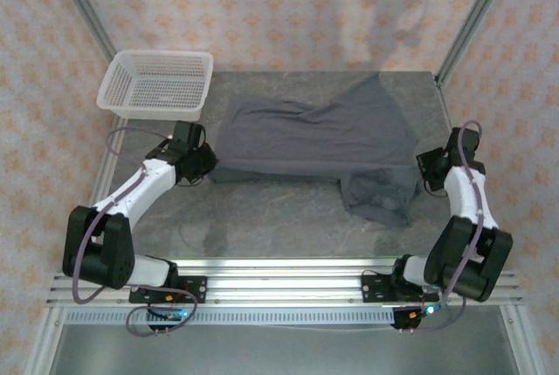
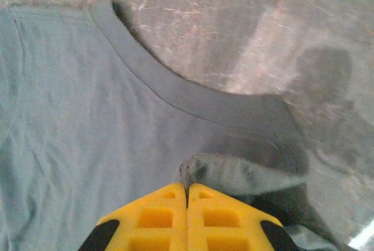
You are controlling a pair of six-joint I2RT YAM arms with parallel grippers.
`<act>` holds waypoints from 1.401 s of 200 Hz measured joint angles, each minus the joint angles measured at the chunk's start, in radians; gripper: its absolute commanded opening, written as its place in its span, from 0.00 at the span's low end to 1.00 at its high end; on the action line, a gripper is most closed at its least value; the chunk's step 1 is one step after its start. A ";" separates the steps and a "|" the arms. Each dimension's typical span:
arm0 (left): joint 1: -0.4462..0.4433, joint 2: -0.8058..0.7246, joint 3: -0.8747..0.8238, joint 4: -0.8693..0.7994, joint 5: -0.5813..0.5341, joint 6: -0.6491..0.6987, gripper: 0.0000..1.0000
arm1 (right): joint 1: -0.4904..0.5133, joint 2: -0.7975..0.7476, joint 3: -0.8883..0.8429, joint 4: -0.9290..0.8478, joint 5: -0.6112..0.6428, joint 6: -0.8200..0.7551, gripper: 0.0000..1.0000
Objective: Fold the inside-out t-shirt
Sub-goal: Fold the T-shirt at the center of the table, then smooth out the T-shirt at the center of the table.
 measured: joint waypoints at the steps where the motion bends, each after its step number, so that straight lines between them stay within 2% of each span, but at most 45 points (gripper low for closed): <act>1: 0.001 0.002 0.001 0.001 0.000 0.000 0.00 | 0.000 0.003 0.001 0.001 -0.002 0.000 0.00; 26: 0.029 0.082 0.044 0.038 0.021 0.009 0.00 | 0.010 0.086 0.038 0.031 -0.023 0.001 0.00; 107: 0.029 0.328 0.164 0.093 0.051 0.040 0.00 | 0.021 0.348 0.135 0.088 -0.054 -0.006 0.00; 113: 0.029 0.344 0.174 0.098 0.053 0.044 0.03 | 0.024 0.365 0.146 0.092 -0.056 -0.006 0.00; 128: 0.029 0.362 0.179 0.104 0.053 0.053 0.16 | 0.031 0.396 0.170 0.096 -0.056 -0.007 0.08; 151: 0.029 0.361 0.182 0.105 0.044 0.072 0.37 | 0.037 0.409 0.195 0.094 -0.046 -0.006 0.27; 168: 0.030 0.354 0.183 0.098 0.031 0.080 0.46 | 0.037 0.401 0.200 0.087 -0.032 -0.014 0.38; 180: 0.031 0.325 0.183 0.088 0.018 0.088 0.49 | 0.037 0.377 0.200 0.059 -0.005 -0.020 0.45; 197: 0.031 0.244 0.181 0.070 0.001 0.102 0.50 | 0.037 0.295 0.185 0.024 0.035 -0.024 0.46; 234: 0.005 -0.024 0.151 0.043 -0.007 0.137 0.49 | 0.037 -0.050 0.034 0.000 0.077 -0.043 0.46; 258: -0.117 -0.199 0.113 0.021 0.021 0.195 0.52 | 0.037 -0.261 -0.143 -0.029 0.081 -0.043 0.46; 280: -0.256 -0.323 0.054 0.015 0.052 0.242 0.61 | 0.037 -0.322 -0.271 -0.070 0.084 -0.047 0.46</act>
